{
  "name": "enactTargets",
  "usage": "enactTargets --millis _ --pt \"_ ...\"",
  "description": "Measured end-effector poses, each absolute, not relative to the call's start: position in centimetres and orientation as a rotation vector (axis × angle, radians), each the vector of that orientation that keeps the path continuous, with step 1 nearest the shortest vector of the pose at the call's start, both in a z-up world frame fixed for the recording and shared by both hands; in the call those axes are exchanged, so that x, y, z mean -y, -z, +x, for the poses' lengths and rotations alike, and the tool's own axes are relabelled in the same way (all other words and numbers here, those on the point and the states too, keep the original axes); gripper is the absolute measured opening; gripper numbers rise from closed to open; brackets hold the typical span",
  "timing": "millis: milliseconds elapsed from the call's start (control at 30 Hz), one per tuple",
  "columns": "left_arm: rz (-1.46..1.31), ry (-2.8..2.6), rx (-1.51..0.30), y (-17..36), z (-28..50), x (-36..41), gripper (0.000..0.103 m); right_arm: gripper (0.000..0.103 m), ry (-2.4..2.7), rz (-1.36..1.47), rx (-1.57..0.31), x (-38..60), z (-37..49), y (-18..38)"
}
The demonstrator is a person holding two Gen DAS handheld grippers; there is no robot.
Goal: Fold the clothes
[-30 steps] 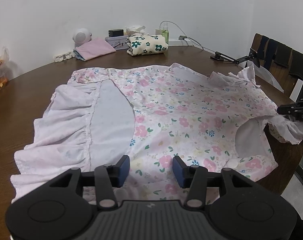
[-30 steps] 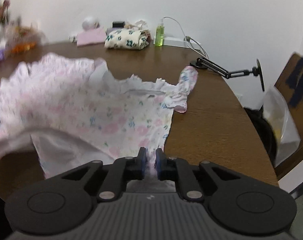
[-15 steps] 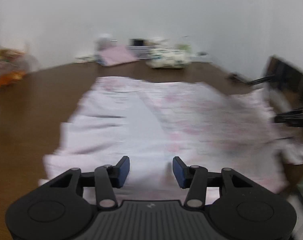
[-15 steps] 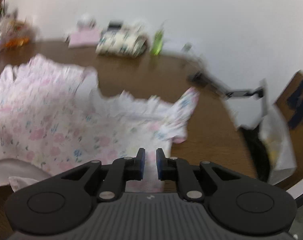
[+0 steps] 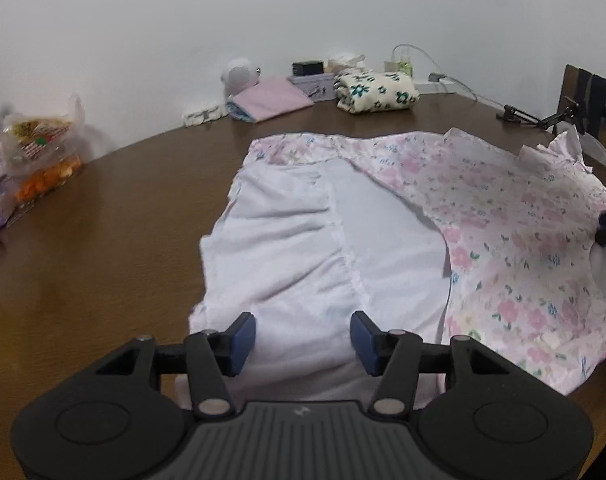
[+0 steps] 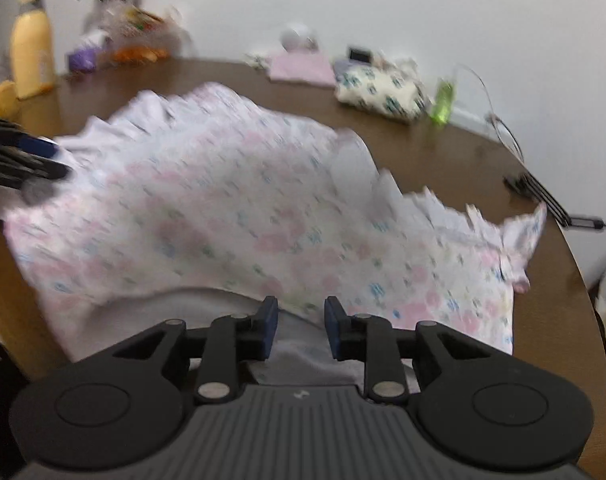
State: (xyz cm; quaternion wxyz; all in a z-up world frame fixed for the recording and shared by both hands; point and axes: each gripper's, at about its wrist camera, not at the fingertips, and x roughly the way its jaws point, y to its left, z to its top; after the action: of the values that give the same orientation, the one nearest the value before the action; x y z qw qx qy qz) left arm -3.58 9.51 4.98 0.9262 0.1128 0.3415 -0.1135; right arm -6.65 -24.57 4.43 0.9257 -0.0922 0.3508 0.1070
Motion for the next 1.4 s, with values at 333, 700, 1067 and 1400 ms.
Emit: enactTargets --millis 333,700,1067,1400 --pt "0.123 0.224 -0.752 -5.4 -7.5 -7.7 0.053 0.045 -0.212 -0.194 -0.789 26.8 -1.1 -4.0" --pt "0.129 0.154 -0.74 -5.8 -6.5 -8.4 0.053 0.05 -0.609 -0.248 -0.625 23.7 -6.3 -6.3" --pt "0.148 0.616 -0.555 -7.7 -14.0 -10.9 0.066 0.059 -0.815 -0.349 -0.636 22.4 -9.9 -4.1" --pt "0.265 0.71 -0.607 -4.7 -15.6 -12.4 0.068 0.047 -0.747 -0.39 -0.651 22.4 -9.3 -3.0"
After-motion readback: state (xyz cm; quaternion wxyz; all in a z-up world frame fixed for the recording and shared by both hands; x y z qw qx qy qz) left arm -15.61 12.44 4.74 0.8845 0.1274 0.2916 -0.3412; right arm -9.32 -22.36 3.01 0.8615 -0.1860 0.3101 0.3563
